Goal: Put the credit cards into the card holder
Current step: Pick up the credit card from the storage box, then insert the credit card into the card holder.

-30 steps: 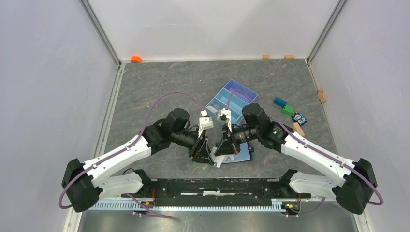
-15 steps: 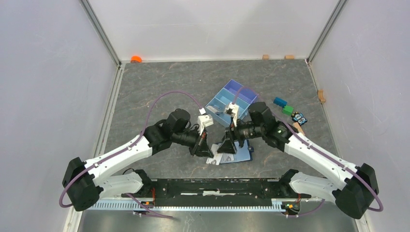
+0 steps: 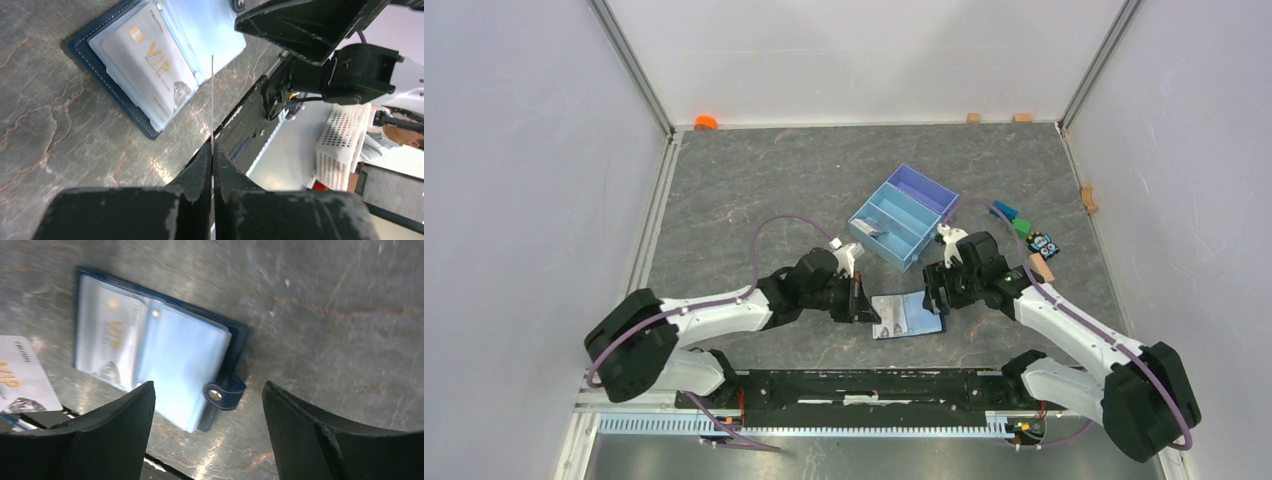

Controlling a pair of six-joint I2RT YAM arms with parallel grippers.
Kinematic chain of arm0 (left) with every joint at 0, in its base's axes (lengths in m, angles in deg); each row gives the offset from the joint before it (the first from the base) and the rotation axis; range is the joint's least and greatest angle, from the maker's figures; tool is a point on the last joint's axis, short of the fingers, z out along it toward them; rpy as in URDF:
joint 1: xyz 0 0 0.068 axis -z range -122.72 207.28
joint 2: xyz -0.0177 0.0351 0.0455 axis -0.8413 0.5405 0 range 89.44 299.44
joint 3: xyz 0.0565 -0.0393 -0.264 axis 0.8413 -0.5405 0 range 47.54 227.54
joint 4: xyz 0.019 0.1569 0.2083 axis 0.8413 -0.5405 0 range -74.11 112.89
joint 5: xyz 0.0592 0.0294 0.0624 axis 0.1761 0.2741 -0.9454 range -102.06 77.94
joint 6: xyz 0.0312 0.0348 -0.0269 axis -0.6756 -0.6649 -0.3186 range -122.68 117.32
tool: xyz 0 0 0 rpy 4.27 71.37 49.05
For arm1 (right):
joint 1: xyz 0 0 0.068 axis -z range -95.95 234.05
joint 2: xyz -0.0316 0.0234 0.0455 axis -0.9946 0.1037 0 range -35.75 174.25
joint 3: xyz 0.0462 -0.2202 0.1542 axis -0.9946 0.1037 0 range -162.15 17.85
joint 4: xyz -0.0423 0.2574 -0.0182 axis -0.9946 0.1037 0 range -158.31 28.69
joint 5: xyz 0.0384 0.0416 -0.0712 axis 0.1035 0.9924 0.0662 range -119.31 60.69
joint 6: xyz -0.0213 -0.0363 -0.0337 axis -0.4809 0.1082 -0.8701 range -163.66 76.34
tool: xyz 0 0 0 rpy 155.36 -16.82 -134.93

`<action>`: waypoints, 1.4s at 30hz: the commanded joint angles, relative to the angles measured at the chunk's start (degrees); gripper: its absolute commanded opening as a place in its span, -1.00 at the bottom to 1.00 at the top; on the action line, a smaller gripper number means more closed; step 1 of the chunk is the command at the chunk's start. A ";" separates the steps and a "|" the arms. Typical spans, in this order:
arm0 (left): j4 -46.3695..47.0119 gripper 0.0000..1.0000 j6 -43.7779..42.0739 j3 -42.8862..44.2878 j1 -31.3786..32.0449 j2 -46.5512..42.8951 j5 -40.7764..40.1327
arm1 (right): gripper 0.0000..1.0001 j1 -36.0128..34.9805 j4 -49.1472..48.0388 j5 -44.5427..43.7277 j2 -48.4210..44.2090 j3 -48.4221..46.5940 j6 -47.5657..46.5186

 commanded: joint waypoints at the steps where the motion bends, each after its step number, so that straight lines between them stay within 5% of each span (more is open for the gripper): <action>1: 9.92 -0.96 7.34 2.38 1.26 4.85 -2.86 | 0.62 2.07 -3.46 -0.88 1.21 2.84 0.96; 18: 20.53 -0.96 11.08 2.34 1.36 17.34 0.27 | 0.20 6.29 -11.72 9.24 0.78 12.54 6.80; 42: 24.09 -0.96 15.47 -1.79 0.35 22.33 -0.34 | -1.00 6.34 -11.16 2.77 2.14 15.33 7.35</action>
